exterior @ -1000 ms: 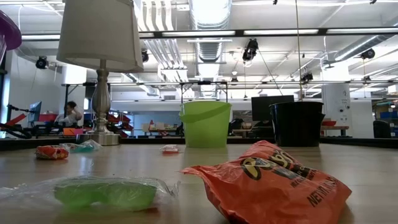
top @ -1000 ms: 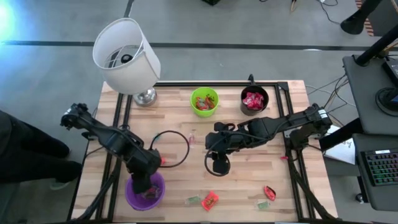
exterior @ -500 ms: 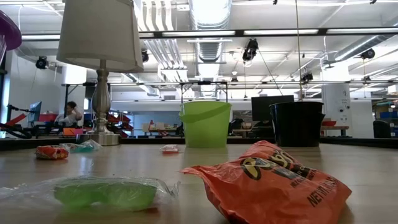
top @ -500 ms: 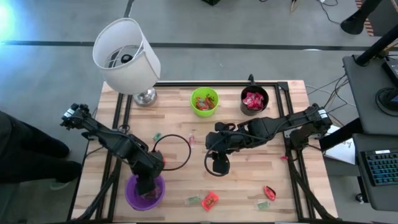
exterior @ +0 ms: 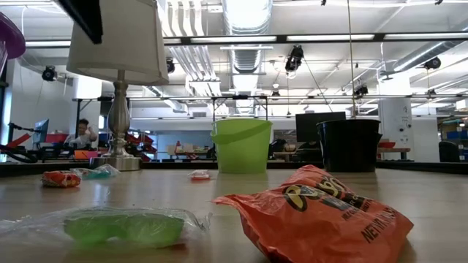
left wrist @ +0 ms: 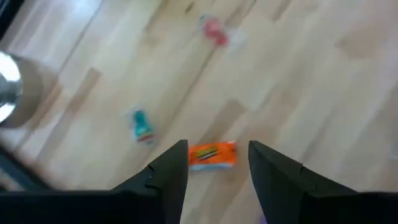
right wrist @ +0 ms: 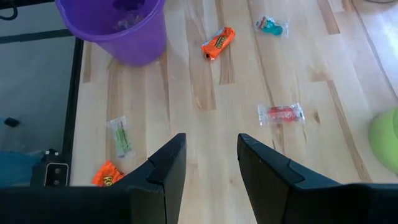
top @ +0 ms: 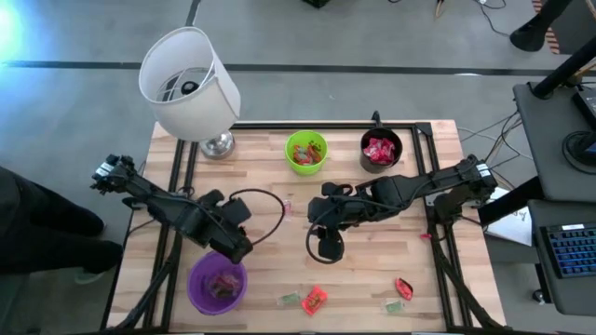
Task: Sort candy
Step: Put the blue gummy into the violet bucket
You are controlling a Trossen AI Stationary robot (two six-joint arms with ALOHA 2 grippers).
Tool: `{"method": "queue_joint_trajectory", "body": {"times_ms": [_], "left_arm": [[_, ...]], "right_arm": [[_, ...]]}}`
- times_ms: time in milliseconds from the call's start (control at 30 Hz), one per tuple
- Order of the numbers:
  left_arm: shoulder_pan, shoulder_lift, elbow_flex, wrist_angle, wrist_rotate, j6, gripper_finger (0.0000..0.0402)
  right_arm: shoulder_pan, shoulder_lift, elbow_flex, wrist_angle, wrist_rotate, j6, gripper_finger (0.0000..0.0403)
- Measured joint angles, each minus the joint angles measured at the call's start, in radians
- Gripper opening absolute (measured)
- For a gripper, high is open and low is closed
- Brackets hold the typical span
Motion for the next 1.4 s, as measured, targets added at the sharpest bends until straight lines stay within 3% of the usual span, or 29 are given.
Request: {"method": "queue_joint_trajectory", "body": {"times_ms": [467,633,1100,1400], "left_arm": [[0.112,-0.008,-0.227,0.003,0.015,0.000,0.0151],[0.149,-0.022,-0.303,0.029,0.070,0.038,0.0151],[0.353,-0.078,-0.438,0.210,0.104,0.101,0.0151],[0.422,-0.080,-0.523,0.260,0.146,0.111,0.0151]], "right_arm": [[0.014,0.001,0.000,-0.002,0.000,0.003,0.0137],[0.032,0.002,0.000,-0.002,0.000,0.003,0.0137],[0.074,0.002,0.000,-0.001,0.000,0.017,0.0137],[0.105,0.002,-0.004,-0.002,0.000,0.030,0.0137]]}}
